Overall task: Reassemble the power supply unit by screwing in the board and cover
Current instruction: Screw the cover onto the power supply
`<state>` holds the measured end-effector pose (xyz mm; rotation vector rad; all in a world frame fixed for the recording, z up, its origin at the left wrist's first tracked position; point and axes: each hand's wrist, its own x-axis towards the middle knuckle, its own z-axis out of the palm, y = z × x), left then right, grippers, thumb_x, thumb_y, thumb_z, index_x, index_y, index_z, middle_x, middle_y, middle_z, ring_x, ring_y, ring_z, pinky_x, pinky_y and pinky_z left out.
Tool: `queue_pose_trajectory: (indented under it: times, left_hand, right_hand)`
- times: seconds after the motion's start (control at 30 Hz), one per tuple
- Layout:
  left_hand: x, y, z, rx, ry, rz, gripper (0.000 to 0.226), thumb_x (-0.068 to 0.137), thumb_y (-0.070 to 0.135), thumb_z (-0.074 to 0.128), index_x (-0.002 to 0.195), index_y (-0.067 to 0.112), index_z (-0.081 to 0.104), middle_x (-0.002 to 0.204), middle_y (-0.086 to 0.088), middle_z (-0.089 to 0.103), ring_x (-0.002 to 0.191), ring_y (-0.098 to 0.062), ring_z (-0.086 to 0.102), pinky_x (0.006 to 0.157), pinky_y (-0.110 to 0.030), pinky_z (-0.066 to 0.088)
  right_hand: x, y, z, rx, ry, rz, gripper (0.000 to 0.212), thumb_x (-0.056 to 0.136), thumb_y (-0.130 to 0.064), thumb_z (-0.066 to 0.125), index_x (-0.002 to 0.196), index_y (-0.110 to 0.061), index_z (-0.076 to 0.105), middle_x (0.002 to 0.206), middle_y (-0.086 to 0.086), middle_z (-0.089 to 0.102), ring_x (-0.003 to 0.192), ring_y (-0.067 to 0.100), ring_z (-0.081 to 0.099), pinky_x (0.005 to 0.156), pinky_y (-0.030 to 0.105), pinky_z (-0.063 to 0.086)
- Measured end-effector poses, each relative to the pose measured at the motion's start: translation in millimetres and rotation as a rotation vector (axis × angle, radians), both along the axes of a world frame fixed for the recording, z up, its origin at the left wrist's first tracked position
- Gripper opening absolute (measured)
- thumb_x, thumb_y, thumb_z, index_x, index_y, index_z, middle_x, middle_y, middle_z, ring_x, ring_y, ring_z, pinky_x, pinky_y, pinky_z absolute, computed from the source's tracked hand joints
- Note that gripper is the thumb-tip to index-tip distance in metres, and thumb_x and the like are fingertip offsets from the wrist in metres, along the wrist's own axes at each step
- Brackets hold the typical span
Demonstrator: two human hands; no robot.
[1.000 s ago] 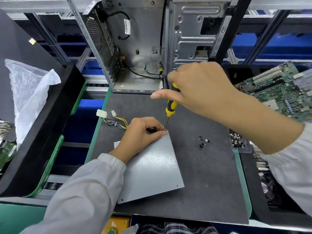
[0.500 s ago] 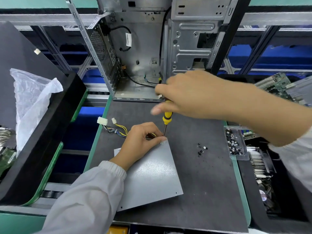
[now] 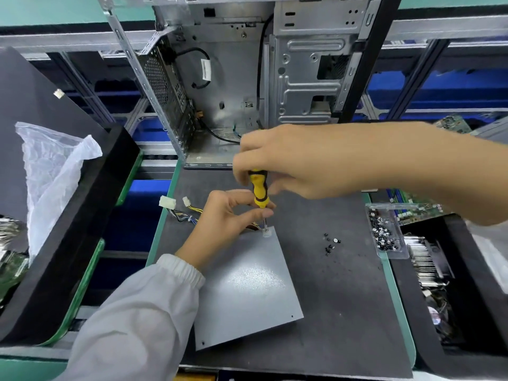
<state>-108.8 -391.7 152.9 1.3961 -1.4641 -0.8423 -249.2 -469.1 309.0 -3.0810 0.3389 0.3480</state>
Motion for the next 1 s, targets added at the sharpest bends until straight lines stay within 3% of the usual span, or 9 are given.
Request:
queue_pose_trajectory:
  times: [0.13, 0.23, 0.43, 0.5, 0.67, 0.77, 0.87, 0.93, 1.0]
  left_hand:
    - [2, -2, 3, 0.039, 0.085, -0.095, 0.021, 0.082, 0.011, 0.077, 0.096, 0.024, 0.07, 0.093, 0.008, 0.076, 0.096, -0.014, 0.071, 0.085, -0.022, 0.052]
    - [-6, -4, 2, 0.029, 0.154, -0.047, 0.022, 0.079, 0.003, 0.078, 0.091, 0.014, 0.062, 0.082, -0.008, 0.074, 0.083, -0.03, 0.072, 0.081, -0.042, 0.056]
    - [-3, -2, -2, 0.063, 0.135, -0.105, 0.003, 0.089, 0.008, 0.066, 0.09, 0.006, 0.068, 0.092, -0.001, 0.077, 0.096, -0.016, 0.071, 0.087, -0.028, 0.053]
    - [-1, -1, -1, 0.044, 0.089, -0.127, 0.01, 0.092, 0.006, 0.063, 0.096, 0.01, 0.072, 0.103, 0.003, 0.074, 0.107, -0.012, 0.064, 0.093, -0.026, 0.049]
    - [-8, -4, -2, 0.0, 0.153, -0.016, 0.028, 0.078, 0.001, 0.078, 0.079, 0.028, 0.071, 0.08, 0.012, 0.068, 0.085, -0.01, 0.064, 0.083, -0.019, 0.05]
    - [-10, -7, -3, 0.006, 0.172, 0.015, 0.031, 0.075, -0.005, 0.077, 0.079, 0.021, 0.062, 0.066, 0.014, 0.063, 0.07, -0.005, 0.061, 0.072, -0.017, 0.052]
    - [-5, -6, -2, 0.015, 0.182, -0.02, 0.024, 0.078, -0.002, 0.075, 0.078, 0.018, 0.062, 0.07, 0.011, 0.069, 0.075, -0.007, 0.067, 0.075, -0.018, 0.052]
    - [-3, -5, -1, 0.042, 0.192, -0.101, 0.013, 0.085, 0.002, 0.07, 0.088, 0.014, 0.066, 0.08, 0.005, 0.075, 0.084, -0.011, 0.071, 0.082, -0.02, 0.051]
    - [-4, -4, -2, 0.062, 0.21, -0.12, 0.015, 0.086, 0.003, 0.069, 0.099, 0.008, 0.063, 0.084, -0.003, 0.076, 0.086, -0.021, 0.071, 0.083, -0.024, 0.052]
  right_hand:
    - [8, -1, -6, -0.247, -0.004, -0.119, 0.031, 0.097, -0.044, 0.043, 0.087, -0.014, 0.042, 0.072, 0.001, 0.031, 0.074, 0.028, 0.044, 0.061, 0.036, 0.039]
    - [8, 3, -8, -0.48, -0.067, -0.194, 0.055, 0.097, -0.055, 0.034, 0.062, -0.012, 0.026, 0.059, 0.003, 0.021, 0.06, 0.024, 0.03, 0.047, 0.029, 0.02]
    - [-4, -7, -3, 0.039, -0.031, 0.035, 0.019, 0.092, -0.017, 0.056, 0.109, -0.024, 0.05, 0.105, -0.006, 0.036, 0.067, 0.008, 0.037, 0.061, 0.033, 0.035]
    - [-2, -5, -3, -0.031, -0.033, -0.02, 0.009, 0.095, -0.02, 0.052, 0.104, -0.019, 0.051, 0.1, -0.004, 0.039, 0.073, 0.013, 0.038, 0.064, 0.031, 0.034]
    - [8, 3, -16, -0.47, -0.13, -0.276, 0.066, 0.089, -0.067, 0.025, 0.056, -0.01, 0.026, 0.054, 0.003, 0.026, 0.046, 0.019, 0.022, 0.049, 0.028, 0.018]
    - [-1, -3, -19, -0.409, -0.147, -0.203, 0.053, 0.092, -0.058, 0.03, 0.07, -0.013, 0.044, 0.078, 0.006, 0.044, 0.051, 0.022, 0.032, 0.046, 0.029, 0.018]
    - [-8, -12, -16, -0.105, -0.1, -0.002, 0.021, 0.09, -0.016, 0.058, 0.108, -0.021, 0.048, 0.108, 0.001, 0.04, 0.059, 0.012, 0.04, 0.047, 0.032, 0.031]
    - [-7, -12, -13, -0.17, -0.066, -0.035, 0.01, 0.095, -0.026, 0.052, 0.099, -0.017, 0.049, 0.102, 0.003, 0.045, 0.065, 0.015, 0.044, 0.05, 0.027, 0.029]
    - [-1, -9, -22, -0.369, -0.045, -0.154, 0.045, 0.096, -0.051, 0.037, 0.076, -0.011, 0.043, 0.077, 0.006, 0.045, 0.066, 0.029, 0.048, 0.056, 0.032, 0.033]
